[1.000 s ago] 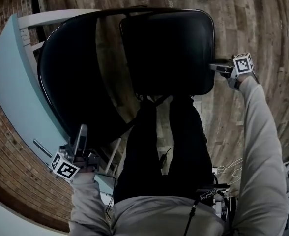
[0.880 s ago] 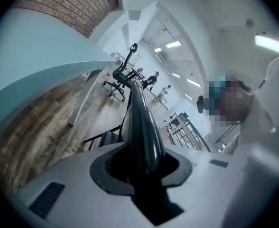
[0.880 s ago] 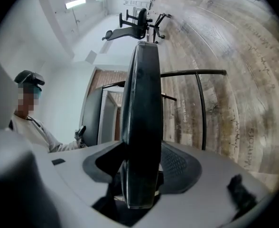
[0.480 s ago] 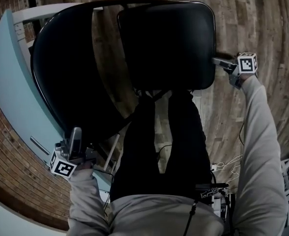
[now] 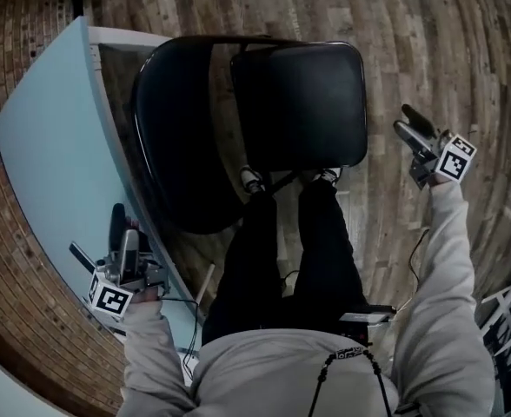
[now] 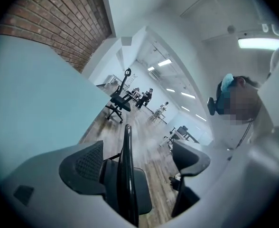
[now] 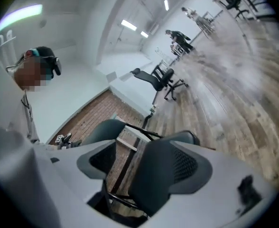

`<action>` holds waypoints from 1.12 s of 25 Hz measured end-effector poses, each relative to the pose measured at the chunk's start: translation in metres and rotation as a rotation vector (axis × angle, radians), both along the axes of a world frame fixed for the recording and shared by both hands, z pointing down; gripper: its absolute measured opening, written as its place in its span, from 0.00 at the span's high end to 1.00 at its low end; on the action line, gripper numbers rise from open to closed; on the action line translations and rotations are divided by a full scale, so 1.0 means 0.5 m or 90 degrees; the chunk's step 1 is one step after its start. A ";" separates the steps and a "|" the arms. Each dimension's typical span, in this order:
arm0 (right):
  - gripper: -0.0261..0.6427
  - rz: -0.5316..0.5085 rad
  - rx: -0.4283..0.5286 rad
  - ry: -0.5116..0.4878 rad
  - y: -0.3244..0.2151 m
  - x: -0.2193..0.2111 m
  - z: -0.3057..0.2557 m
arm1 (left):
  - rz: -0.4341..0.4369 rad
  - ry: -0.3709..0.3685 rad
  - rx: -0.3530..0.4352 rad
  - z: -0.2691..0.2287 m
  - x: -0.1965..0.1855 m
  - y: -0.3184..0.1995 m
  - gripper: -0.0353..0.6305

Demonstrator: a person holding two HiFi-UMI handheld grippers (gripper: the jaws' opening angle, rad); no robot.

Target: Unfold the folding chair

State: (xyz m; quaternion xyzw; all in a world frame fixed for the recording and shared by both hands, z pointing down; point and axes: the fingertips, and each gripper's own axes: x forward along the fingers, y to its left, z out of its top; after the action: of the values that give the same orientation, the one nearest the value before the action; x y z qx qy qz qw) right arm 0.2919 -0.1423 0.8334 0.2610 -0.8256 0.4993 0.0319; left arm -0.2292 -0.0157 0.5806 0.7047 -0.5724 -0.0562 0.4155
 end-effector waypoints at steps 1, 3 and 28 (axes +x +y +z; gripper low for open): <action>0.47 0.004 0.034 -0.002 -0.011 -0.019 -0.069 | 0.005 -0.001 0.009 -0.023 0.000 -0.006 0.28; 0.47 0.010 0.098 0.000 -0.040 -0.055 -0.198 | 0.019 -0.005 0.039 -0.070 0.005 -0.027 0.28; 0.92 -0.049 0.596 0.074 0.258 -0.679 -1.456 | 0.195 -0.242 0.484 -0.921 0.005 0.059 0.94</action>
State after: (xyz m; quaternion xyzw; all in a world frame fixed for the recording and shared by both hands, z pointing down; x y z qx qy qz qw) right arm -0.0478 -0.0132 0.1055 0.2443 -0.9678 0.0561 -0.0244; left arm -0.2265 0.0139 0.1203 0.8816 -0.4665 -0.0698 0.0179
